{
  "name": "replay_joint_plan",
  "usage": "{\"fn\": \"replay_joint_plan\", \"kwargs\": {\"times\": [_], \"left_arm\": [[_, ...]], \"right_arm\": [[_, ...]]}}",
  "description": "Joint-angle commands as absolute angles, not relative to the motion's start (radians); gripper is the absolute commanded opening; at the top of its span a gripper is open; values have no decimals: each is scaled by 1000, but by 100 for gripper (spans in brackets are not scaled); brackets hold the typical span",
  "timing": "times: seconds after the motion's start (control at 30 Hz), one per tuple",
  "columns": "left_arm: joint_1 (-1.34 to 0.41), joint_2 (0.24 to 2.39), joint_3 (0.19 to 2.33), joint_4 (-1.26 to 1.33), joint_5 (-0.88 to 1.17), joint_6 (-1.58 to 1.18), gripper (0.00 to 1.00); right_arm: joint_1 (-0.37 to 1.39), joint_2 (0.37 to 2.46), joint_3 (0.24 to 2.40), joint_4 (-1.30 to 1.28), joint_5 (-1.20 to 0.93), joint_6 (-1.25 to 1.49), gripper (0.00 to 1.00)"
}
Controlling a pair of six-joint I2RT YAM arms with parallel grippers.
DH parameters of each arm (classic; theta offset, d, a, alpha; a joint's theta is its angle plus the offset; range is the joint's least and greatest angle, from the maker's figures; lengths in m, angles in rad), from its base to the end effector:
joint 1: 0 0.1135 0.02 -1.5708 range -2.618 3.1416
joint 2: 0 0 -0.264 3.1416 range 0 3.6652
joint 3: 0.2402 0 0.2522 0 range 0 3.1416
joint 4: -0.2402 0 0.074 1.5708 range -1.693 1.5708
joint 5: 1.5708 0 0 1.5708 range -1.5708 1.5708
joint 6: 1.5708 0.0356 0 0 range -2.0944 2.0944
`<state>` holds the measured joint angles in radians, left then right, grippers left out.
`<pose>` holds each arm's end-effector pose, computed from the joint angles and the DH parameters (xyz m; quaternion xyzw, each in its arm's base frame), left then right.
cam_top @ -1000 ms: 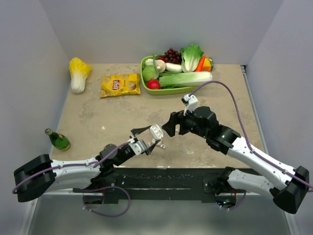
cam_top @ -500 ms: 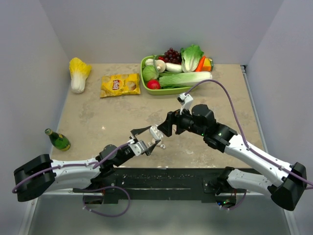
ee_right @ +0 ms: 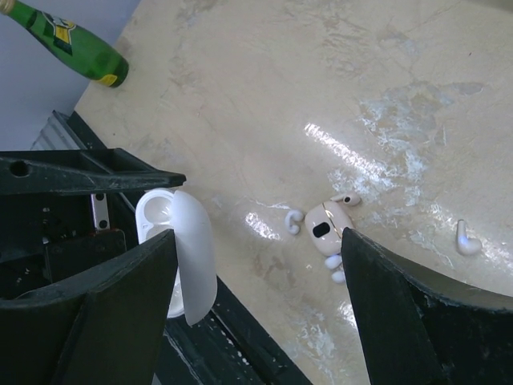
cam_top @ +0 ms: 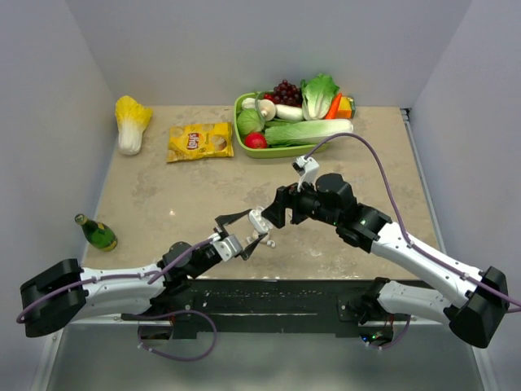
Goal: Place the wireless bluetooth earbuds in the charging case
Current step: Open the charging case, then adjust the charging case.
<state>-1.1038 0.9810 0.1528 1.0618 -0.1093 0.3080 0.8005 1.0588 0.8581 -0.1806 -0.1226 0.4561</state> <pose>0.0887 -0.1674 0.2183 0.3689 0.4988 -0.2724 0.7354 0.1669 0.1783 0.3129 -0.1755 0.8086 0.3698 0.4226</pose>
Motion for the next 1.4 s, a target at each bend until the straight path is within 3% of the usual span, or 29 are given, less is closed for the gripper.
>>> {"fn": "replay_joint_plan", "kwargs": {"times": [0.0,0.17,0.33,0.93,1.37], "left_arm": [[-1117,950,150,1134,-113,331,0],[-1123,930,144,1121,-120,339,0],[-1126,940,141,1123,-130,342,0],[-1134,925,117,1181,-133,342,0],[-1140,925,114,1195,-133,339,0]], "right_arm": [[799,1054,851,-201,-94,451,84],[799,1032,845,-199,-84,456,84],[798,950,802,-42,-222,488,83],[753,1035,788,63,-353,575,61],[753,1089,782,78,-390,572,57]]}}
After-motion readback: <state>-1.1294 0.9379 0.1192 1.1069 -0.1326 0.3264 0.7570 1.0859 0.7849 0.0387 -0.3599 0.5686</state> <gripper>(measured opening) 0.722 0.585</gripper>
